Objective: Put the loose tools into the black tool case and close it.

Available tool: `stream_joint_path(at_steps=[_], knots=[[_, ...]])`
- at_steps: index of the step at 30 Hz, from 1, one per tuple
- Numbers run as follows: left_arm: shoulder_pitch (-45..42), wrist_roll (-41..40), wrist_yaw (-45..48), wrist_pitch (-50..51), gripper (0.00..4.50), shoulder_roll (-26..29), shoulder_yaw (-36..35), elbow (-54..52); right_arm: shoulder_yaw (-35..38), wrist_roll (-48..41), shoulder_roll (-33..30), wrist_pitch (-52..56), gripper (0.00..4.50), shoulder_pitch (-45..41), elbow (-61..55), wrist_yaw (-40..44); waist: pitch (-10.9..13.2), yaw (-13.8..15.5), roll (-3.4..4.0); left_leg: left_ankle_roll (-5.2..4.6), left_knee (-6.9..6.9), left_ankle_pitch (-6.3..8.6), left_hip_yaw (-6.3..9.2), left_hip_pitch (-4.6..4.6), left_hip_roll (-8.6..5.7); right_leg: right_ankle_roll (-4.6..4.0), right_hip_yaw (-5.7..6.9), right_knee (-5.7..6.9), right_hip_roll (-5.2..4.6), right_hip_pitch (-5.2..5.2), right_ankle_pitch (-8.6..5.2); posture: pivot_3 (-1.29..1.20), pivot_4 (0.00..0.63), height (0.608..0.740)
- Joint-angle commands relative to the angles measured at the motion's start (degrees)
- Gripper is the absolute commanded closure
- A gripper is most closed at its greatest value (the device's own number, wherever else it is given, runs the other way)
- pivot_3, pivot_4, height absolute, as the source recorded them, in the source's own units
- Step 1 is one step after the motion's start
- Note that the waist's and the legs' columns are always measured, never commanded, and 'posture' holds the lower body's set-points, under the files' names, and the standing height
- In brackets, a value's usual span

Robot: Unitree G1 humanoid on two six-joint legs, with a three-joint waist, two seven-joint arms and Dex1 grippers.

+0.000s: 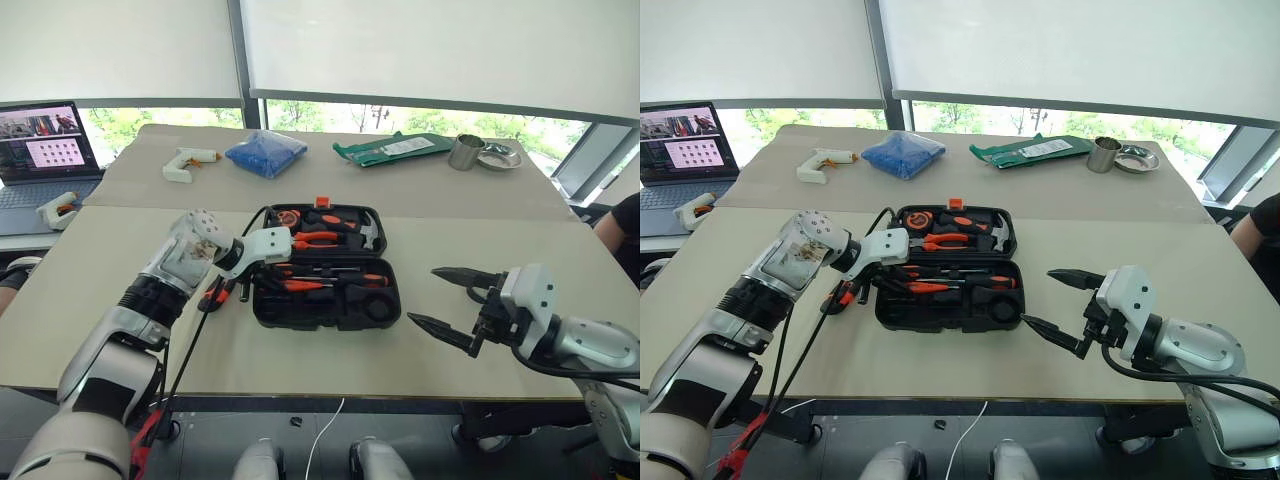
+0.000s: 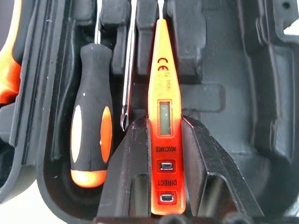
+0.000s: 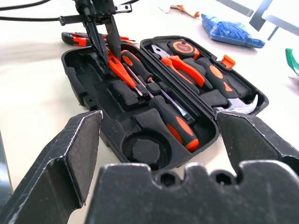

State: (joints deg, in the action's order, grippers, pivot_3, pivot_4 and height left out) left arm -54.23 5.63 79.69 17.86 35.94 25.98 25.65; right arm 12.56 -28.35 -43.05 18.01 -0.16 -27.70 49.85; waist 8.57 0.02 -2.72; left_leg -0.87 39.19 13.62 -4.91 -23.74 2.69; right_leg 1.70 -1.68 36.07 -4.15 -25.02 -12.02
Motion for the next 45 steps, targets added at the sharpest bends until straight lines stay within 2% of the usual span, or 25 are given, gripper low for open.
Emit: stream_joint_path(at_steps=[1, 27, 32, 33, 34, 37, 41, 45], knots=[[-0.27, 2.50, 0.65, -0.82, 4.03, -0.77, 1.97, -0.37, 1.02, -1.26, -0.08, 0.44, 0.00, -1.50, -1.50, -0.70, 0.00, 0.03, 0.00, 0.00, 0.00, 0.00, 0.00, 0.00, 0.00, 0.00, 0.00, 0.00, 0.00, 0.00, 0.00, 0.00, 0.150, 0.740], [-4.52, 9.69, 2.29, -1.09, 4.03, -7.42, 6.19, 7.78, -2.52, -0.98, 2.13, 1.68, 0.00, -3.55, -2.70, -1.98, -0.08, 0.85, 0.10, -0.11, 0.03, -0.05, 0.14, 0.55, -0.15, 0.22, 0.00, -0.08, -0.08, 0.75, -0.16, 0.00, 0.150, 0.740], [-2.52, 6.94, 2.66, -0.49, 4.03, -7.05, 3.06, 5.51, -2.64, -0.99, 2.32, 1.50, 0.00, -3.30, -2.74, -1.93, -0.08, 0.73, 0.11, -0.15, 0.03, -0.07, 0.15, 0.55, -0.18, 0.22, -0.03, -0.08, -0.12, 0.76, -0.17, 0.00, 0.150, 0.740], [-2.10, 5.62, 2.31, 0.15, 3.03, -7.42, 1.69, 4.89, -2.65, -1.02, 2.36, 1.49, 0.00, -3.26, -2.72, -1.92, -0.09, 0.66, 0.13, -0.15, 0.03, -0.07, 0.15, 0.56, -0.17, 0.23, -0.03, -0.08, -0.11, 0.75, -0.17, 0.00, 0.150, 0.740], [-1.67, 3.96, 2.75, 1.39, 2.81, -7.58, 0.15, 3.86, -2.70, -1.02, 2.39, 1.44, 0.00, -3.17, -2.68, -1.86, -0.10, 0.62, 0.14, -0.15, 0.03, -0.07, 0.16, 0.56, -0.17, 0.21, -0.03, -0.08, -0.11, 0.75, -0.16, 0.00, 0.150, 0.740], [-0.45, -0.60, 3.14, -1.57, 1.74, -6.50, -5.01, 0.13, -2.53, -1.49, 2.17, 1.73, 0.00, -2.42, -2.85, -1.33, -0.09, 0.56, 0.13, -0.17, 0.03, -0.05, 0.18, 0.47, -0.16, 0.17, -0.03, -0.07, -0.10, 0.67, -0.13, 0.00, 0.150, 0.740], [0.17, -4.59, 3.57, -0.05, 1.74, -4.67, -8.73, -4.47, -2.13, -2.48, 1.60, 2.44, 0.00, -1.67, -2.99, -0.35, -0.06, 0.55, 0.11, -0.19, 0.03, -0.04, 0.21, 0.19, -0.14, 0.15, -0.01, -0.09, -0.07, 0.45, -0.11, 0.00, 0.150, 0.740], [0.97, -5.42, 2.38, -1.10, 1.74, -3.03, -10.04, -4.93, -2.60, -2.79, 1.63, 2.93, 0.00, -2.05, -2.92, -0.20, -0.06, 0.50, 0.11, -0.21, 0.03, -0.03, 0.19, 0.29, -0.17, 0.16, -0.02, -0.10, -0.09, 0.52, -0.12, 0.00, 0.150, 0.740]])
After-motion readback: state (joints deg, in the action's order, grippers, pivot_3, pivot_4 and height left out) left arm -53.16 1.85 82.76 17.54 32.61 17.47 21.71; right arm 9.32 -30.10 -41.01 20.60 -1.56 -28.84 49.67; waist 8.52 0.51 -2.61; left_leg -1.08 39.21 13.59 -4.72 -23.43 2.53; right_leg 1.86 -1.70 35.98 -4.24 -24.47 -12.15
